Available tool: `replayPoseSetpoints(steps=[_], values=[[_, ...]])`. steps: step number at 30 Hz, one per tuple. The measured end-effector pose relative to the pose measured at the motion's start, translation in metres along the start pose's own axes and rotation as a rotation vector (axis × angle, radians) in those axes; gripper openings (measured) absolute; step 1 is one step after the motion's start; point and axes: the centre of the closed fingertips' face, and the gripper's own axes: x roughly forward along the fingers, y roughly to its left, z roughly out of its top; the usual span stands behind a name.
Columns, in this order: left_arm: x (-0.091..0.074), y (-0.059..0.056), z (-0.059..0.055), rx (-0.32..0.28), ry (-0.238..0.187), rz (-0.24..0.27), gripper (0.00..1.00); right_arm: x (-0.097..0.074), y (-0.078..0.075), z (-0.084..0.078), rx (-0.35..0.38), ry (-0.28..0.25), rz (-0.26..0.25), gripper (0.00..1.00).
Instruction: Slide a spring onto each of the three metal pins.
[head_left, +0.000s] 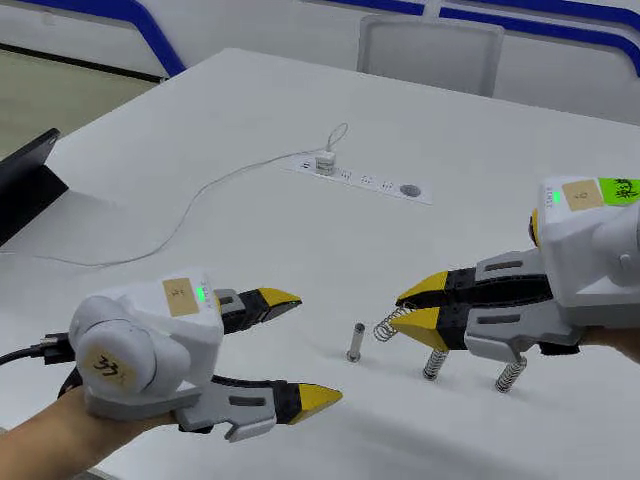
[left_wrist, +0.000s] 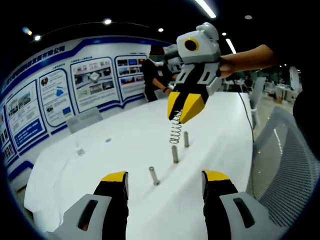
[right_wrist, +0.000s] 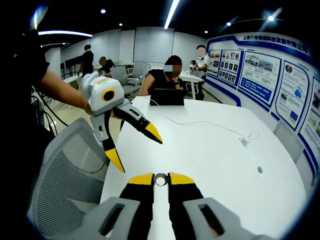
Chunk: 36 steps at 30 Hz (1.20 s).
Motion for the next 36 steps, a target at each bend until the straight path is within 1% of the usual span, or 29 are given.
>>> replayPoseSetpoints(steps=[4,8,11,14,19,23,24,26,27,29,34,36], values=[[-0.001,0.006,-0.005,-0.027,0.002,0.024,0.68,0.004,-0.010,-0.006,0.034,0.014,-0.021,0.11],[-0.001,0.008,-0.010,-0.054,-0.001,0.031,0.75,0.007,-0.019,-0.010,0.038,0.031,-0.043,0.11],[-0.002,0.011,-0.016,-0.078,0.009,0.053,0.82,0.012,-0.027,-0.014,0.059,0.040,-0.056,0.11],[-0.001,0.012,-0.019,-0.093,0.013,0.066,0.86,0.017,-0.035,-0.017,0.068,0.051,-0.070,0.11],[0.001,0.010,-0.022,-0.139,-0.001,0.080,0.93,0.028,-0.044,-0.022,0.084,0.065,-0.081,0.11],[0.003,0.006,-0.028,-0.167,0.003,0.081,0.96,0.037,-0.046,-0.024,0.101,0.075,-0.074,0.11],[0.003,0.004,-0.031,-0.173,0.007,0.077,0.97,0.040,-0.046,-0.026,0.102,0.082,-0.072,0.11],[0.004,0.000,-0.037,-0.179,0.026,0.060,0.97,0.044,-0.047,-0.029,0.103,0.094,-0.073,0.11],[0.004,-0.001,-0.041,-0.177,0.038,0.057,0.97,0.047,-0.048,-0.031,0.108,0.102,-0.071,0.11],[0.005,-0.002,-0.045,-0.180,0.048,0.054,0.98,0.051,-0.049,-0.035,0.111,0.115,-0.071,0.11],[0.005,-0.001,-0.043,-0.186,0.041,0.059,0.99,0.059,-0.051,-0.041,0.117,0.144,-0.071,0.11],[0.004,-0.001,-0.044,-0.187,0.044,0.057,0.99,0.061,-0.051,-0.042,0.119,0.148,-0.072,0.11]])
